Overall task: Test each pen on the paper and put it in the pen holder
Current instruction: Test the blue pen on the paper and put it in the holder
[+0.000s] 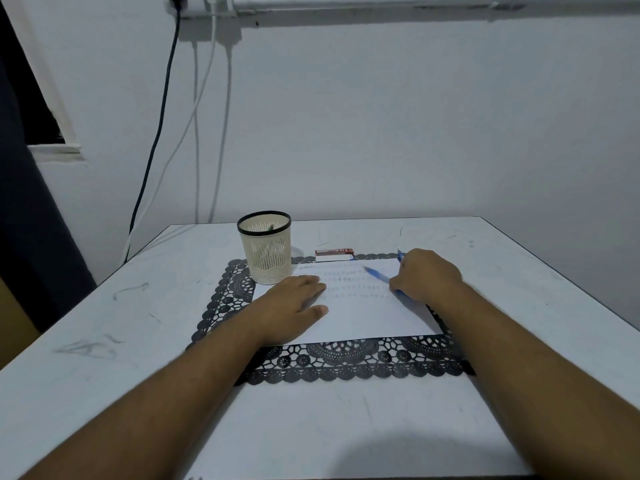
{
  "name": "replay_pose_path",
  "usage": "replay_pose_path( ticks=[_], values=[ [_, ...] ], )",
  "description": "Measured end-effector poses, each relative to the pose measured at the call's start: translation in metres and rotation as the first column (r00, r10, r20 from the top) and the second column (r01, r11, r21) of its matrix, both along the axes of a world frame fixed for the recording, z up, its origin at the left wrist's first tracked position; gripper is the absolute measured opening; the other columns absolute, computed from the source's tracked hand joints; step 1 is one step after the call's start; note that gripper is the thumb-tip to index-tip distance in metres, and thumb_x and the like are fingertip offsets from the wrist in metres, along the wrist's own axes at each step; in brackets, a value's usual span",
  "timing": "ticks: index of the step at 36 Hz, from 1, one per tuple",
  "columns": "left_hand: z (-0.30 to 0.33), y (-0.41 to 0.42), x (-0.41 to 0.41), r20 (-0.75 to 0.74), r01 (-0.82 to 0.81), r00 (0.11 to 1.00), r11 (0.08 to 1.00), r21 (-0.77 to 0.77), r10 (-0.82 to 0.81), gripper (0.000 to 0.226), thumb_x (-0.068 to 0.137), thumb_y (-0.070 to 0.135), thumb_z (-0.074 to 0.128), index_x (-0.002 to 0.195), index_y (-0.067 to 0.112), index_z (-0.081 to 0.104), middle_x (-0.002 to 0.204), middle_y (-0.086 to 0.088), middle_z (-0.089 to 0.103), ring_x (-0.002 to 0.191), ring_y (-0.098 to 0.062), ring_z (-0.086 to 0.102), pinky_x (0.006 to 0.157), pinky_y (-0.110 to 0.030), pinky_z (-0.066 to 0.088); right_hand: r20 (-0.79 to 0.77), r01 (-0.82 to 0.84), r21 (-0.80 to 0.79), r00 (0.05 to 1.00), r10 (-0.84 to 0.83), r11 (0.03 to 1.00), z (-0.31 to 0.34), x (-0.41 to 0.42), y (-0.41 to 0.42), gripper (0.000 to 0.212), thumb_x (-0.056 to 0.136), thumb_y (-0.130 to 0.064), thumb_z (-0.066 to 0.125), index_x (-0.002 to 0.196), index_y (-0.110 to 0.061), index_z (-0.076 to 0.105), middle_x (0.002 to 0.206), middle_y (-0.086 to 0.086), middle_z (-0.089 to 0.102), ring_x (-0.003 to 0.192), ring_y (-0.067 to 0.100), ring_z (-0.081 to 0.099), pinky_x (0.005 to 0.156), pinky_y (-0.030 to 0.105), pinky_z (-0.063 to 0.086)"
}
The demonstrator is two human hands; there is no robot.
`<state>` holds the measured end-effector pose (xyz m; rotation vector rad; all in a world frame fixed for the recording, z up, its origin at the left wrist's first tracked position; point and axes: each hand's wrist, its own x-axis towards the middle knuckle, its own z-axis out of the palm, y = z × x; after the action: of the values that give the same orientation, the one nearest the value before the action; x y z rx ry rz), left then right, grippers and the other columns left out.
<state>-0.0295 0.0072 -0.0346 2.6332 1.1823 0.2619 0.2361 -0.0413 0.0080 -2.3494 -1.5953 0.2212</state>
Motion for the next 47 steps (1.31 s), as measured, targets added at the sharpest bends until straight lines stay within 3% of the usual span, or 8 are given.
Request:
replay_pose_path(
  ticks=[4,8,13,16,20,29,36,47],
  values=[
    [0.003,-0.004,0.001,-0.005,0.03,1.0,0.998,0.063,-0.029,0.06,0.105,0.047,0.046,0.158,0.02,0.033,0.166,0.002,0.025,0.152,-0.015,0.018,0.122,-0.033,0.021,-0.089,-0.143,0.092,0.985,0.151,0.985,0.0,-0.014,-0.001,0.018,0.085,-0.028,0.074,0.076,-0.014,0.067,0.07,-0.001,0.062,0.065,0.018,0.055,0.057,0.026,0.038],
    [0.008,-0.009,0.001,0.208,0.032,0.974,0.96,0.277,-0.092,0.055,0.097,0.04,0.061,0.144,0.023,0.039,0.148,0.002,0.042,0.135,-0.015,0.038,0.107,-0.037,0.041,-0.084,-0.329,0.146,0.936,0.343,0.933,0.0,-0.035,-0.005,0.011,0.088,-0.027,0.076,0.085,-0.018,0.071,0.076,-0.006,0.061,0.067,0.014,0.052,0.057,0.029,0.036],
    [0.009,-0.005,0.004,0.107,0.134,0.973,0.873,0.468,-0.206,0.029,0.094,0.043,0.06,0.119,0.027,0.059,0.118,0.007,0.057,0.11,-0.014,0.05,0.091,-0.034,0.043,0.019,-0.501,0.138,0.864,0.503,0.855,-0.01,-0.058,-0.01,0.01,0.093,-0.037,0.069,0.089,-0.028,0.067,0.08,-0.008,0.059,0.07,0.008,0.052,0.058,0.027,0.035],
    [0.006,-0.003,0.005,0.041,0.185,0.973,0.872,0.454,-0.228,0.018,0.095,0.037,0.059,0.109,0.028,0.066,0.104,0.008,0.061,0.097,-0.016,0.056,0.081,-0.038,0.048,0.059,-0.55,0.152,0.834,0.548,0.821,-0.016,-0.062,-0.01,0.014,0.094,-0.045,0.067,0.092,-0.031,0.066,0.086,-0.009,0.061,0.079,0.011,0.056,0.063,0.03,0.041],
    [0.006,-0.002,-0.001,0.096,0.108,0.983,0.916,0.387,-0.157,0.009,0.097,0.03,0.06,0.104,0.029,0.066,0.097,0.013,0.059,0.093,-0.01,0.053,0.076,-0.035,0.049,-0.029,-0.546,0.137,0.832,0.555,0.826,-0.012,-0.054,-0.006,0.017,0.09,-0.042,0.074,0.102,-0.032,0.066,0.091,-0.008,0.063,0.08,0.012,0.057,0.07,0.033,0.047],
    [0.005,0.007,-0.016,0.155,-0.003,0.987,0.962,0.272,-0.04,0.003,0.094,0.037,0.062,0.096,0.036,0.063,0.092,0.019,0.057,0.089,-0.002,0.052,0.075,-0.03,0.05,-0.239,-0.539,0.077,0.807,0.54,0.839,-0.013,-0.026,-0.004,0.004,0.092,-0.026,0.074,0.095,-0.029,0.072,0.074,-0.01,0.054,0.058,0.0,0.044,0.055,0.013,0.035],
    [0.007,0.003,-0.012,0.179,0.025,0.981,0.973,0.23,-0.068,0.008,0.094,0.039,0.065,0.101,0.037,0.063,0.094,0.02,0.057,0.088,0.001,0.054,0.075,-0.027,0.05,-0.231,-0.543,0.104,0.802,0.551,0.833,-0.015,-0.032,-0.002,0.002,0.094,-0.026,0.074,0.095,-0.026,0.073,0.079,-0.008,0.061,0.066,0.004,0.048,0.061,0.02,0.038],
    [0.009,0.002,-0.012,0.172,-0.004,0.985,0.976,0.218,-0.034,0.006,0.097,0.033,0.061,0.1,0.035,0.065,0.092,0.018,0.058,0.084,0.001,0.053,0.07,-0.023,0.046,-0.224,-0.509,0.116,0.823,0.521,0.853,-0.017,-0.032,0.0,0.007,0.094,-0.026,0.075,0.091,-0.021,0.072,0.075,-0.01,0.062,0.065,0.003,0.049,0.058,0.017,0.038]
  ],
)
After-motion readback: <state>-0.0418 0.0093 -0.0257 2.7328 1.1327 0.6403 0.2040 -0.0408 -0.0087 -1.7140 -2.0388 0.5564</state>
